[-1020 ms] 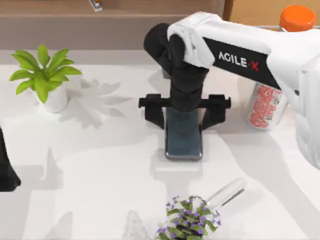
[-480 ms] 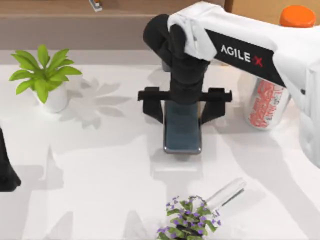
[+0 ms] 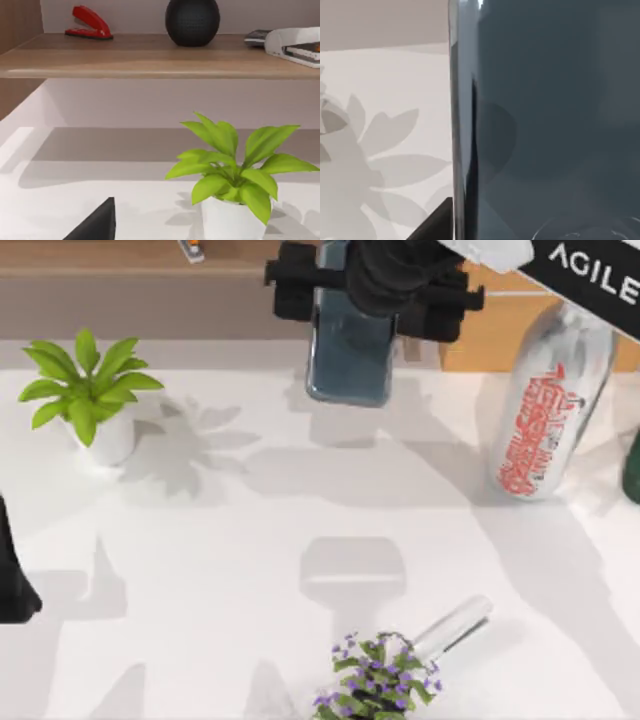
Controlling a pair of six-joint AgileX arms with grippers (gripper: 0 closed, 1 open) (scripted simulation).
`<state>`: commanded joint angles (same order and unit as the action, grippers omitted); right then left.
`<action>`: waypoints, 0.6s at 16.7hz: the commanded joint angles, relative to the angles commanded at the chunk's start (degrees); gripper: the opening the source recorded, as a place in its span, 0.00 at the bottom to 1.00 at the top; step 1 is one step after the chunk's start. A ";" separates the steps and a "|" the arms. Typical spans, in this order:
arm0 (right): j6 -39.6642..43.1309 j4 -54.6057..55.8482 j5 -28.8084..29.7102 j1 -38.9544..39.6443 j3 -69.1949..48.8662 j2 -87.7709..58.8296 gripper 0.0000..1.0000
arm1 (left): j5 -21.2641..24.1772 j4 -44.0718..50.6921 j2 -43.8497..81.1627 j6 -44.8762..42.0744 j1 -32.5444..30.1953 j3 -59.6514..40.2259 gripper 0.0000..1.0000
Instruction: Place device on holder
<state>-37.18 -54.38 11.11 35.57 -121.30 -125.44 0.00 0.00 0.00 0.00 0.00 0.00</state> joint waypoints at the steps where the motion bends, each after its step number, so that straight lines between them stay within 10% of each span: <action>1: 0.33 2.24 1.77 -0.32 1.27 2.94 0.00 | 0.00 0.00 0.00 0.00 0.00 0.00 1.00; 10: 5.97 23.21 19.28 -9.65 22.43 29.80 0.00 | 0.00 0.00 0.00 0.00 0.00 0.00 1.00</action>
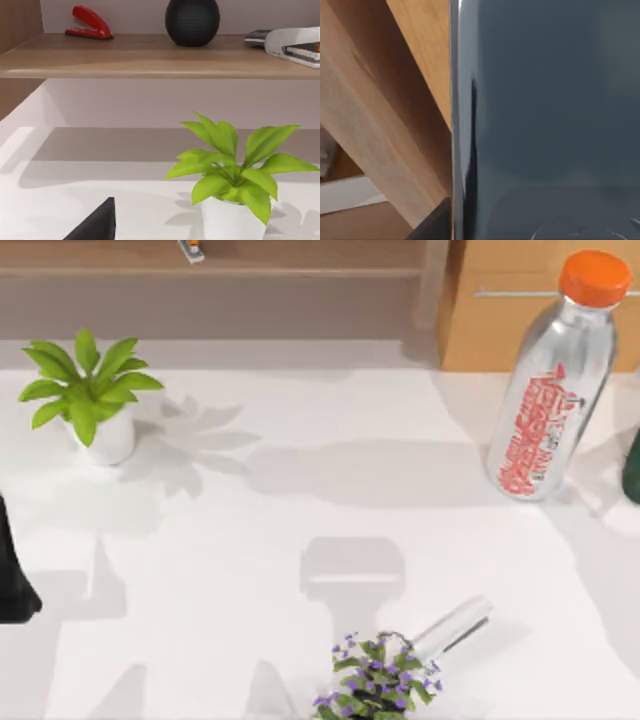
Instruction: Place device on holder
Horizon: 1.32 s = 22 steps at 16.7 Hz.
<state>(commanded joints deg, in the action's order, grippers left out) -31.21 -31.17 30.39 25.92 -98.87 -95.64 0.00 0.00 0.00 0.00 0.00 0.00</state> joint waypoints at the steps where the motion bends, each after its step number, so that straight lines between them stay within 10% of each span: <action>1: 0.84 2.13 1.80 -1.72 3.28 2.44 0.00 | 0.00 0.00 0.00 0.00 0.00 0.00 1.00; 13: 7.61 21.84 11.13 -13.59 43.43 16.94 0.00 | 0.00 0.00 0.00 0.00 0.00 0.00 1.00; 22: 7.81 25.86 9.57 -11.17 49.37 16.77 0.00 | 0.00 0.00 0.00 0.00 0.00 0.00 1.00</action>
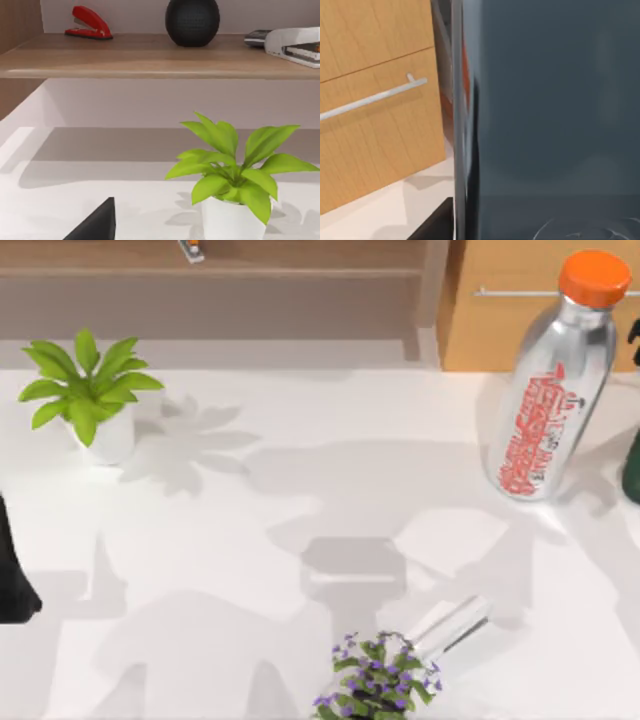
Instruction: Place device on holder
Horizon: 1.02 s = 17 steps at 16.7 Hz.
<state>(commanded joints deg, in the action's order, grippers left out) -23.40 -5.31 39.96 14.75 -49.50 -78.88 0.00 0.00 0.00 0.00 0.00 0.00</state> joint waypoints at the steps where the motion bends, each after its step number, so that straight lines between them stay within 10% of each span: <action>1: -0.11 -0.10 0.02 -0.20 -0.06 -0.04 0.00 | 0.00 0.00 0.00 0.00 0.00 0.00 1.00; 17: 3.96 9.64 -4.84 -5.94 -1.95 -9.13 0.00 | 0.00 0.00 0.00 0.00 0.00 0.00 1.00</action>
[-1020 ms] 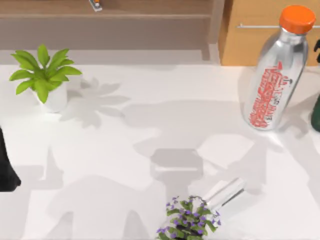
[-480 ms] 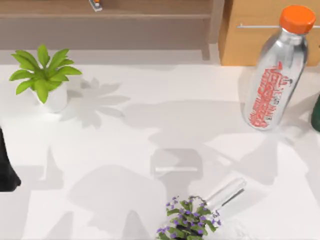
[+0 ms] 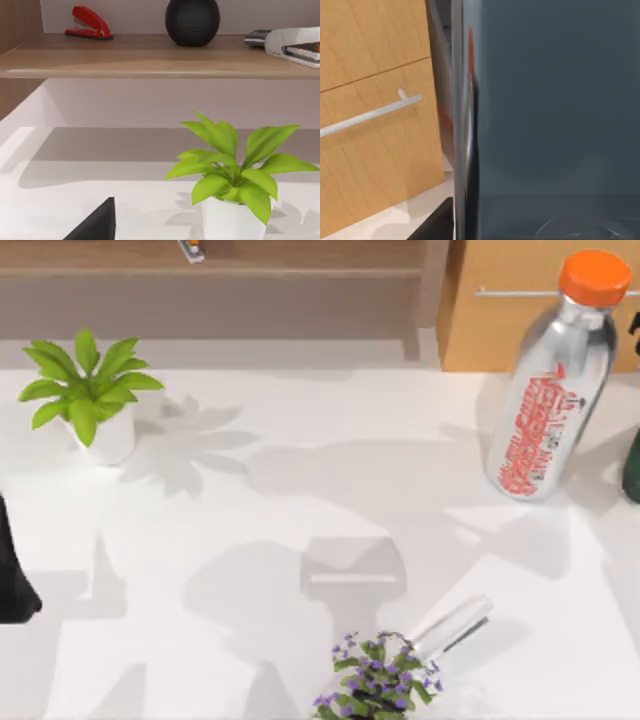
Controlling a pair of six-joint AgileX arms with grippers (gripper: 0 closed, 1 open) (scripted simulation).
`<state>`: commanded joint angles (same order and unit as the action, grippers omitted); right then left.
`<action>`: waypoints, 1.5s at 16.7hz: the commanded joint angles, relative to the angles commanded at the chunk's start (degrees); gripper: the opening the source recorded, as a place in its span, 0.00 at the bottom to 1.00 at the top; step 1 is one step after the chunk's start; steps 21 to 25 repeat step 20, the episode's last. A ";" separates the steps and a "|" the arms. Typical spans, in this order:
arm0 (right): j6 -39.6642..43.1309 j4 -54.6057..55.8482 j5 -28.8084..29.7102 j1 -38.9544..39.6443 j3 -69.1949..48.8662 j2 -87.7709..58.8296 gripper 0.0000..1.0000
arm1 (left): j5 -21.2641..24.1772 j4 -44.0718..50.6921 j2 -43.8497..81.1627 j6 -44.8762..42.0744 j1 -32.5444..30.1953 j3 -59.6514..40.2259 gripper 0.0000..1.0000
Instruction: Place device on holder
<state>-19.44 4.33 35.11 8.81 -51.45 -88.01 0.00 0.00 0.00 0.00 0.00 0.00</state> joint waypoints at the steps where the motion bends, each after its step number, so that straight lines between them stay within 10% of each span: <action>1: 0.00 0.00 0.00 0.00 0.00 0.00 0.00 | 0.00 0.00 0.00 0.00 0.00 0.00 1.00; 14: 0.00 0.00 0.00 0.00 0.00 0.00 0.98 | 0.00 0.00 0.00 0.00 0.00 0.00 1.00; 25: 0.00 0.00 0.00 0.00 0.00 0.00 1.00 | 0.00 0.00 0.00 0.00 0.00 0.00 1.00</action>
